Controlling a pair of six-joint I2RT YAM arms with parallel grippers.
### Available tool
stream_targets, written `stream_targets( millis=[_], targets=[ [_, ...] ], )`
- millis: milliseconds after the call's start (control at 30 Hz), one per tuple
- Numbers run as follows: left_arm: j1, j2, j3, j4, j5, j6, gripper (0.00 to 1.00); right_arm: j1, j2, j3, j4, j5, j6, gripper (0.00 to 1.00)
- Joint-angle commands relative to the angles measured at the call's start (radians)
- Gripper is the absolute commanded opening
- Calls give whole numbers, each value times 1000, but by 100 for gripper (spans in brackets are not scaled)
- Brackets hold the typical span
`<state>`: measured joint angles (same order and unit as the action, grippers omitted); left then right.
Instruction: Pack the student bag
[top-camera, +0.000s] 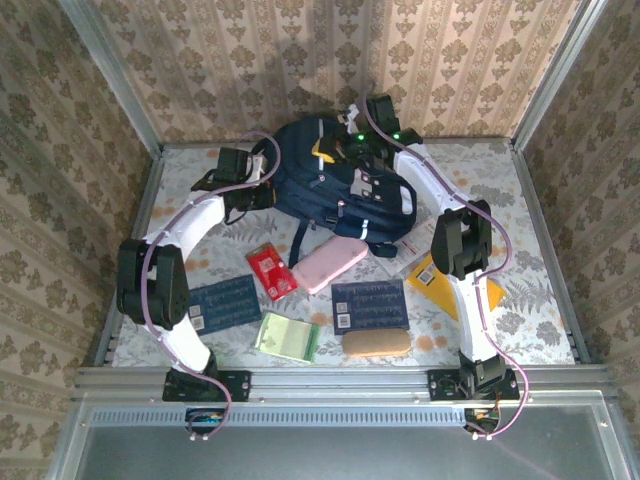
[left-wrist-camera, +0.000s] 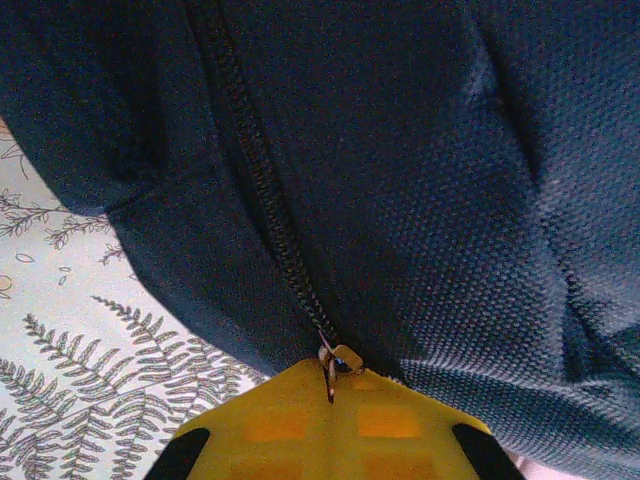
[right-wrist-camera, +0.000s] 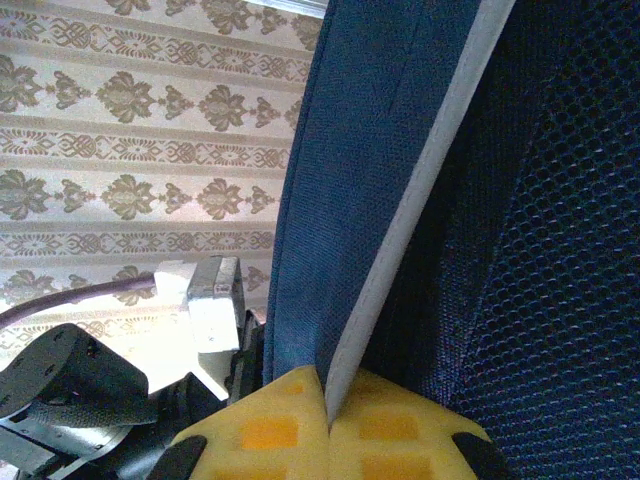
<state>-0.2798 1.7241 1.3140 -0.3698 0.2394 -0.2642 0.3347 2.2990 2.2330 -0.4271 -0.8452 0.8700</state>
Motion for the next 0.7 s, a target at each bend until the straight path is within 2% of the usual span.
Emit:
stream_targets(
  millis=[0, 167, 367, 500, 600, 667],
  targets=[
    [8, 14, -12, 3, -13, 16, 0, 16, -3, 90, 62, -80, 32, 0],
    [13, 34, -21, 39, -9, 15, 0, 21, -12, 94, 140, -104, 121, 0],
    [14, 38, -24, 79, -14, 11, 16, 20, -29, 90, 172, -115, 163, 0],
    [14, 43, -21, 80, -18, 3, 23, 20, -32, 82, 199, -121, 188, 0],
    [16, 45, -25, 81, -22, 2, 24, 21, -35, 75, 220, -126, 204, 0],
    [16, 45, -29, 86, -19, 1, 21, 21, -38, 68, 232, -127, 212, 0]
  ],
)
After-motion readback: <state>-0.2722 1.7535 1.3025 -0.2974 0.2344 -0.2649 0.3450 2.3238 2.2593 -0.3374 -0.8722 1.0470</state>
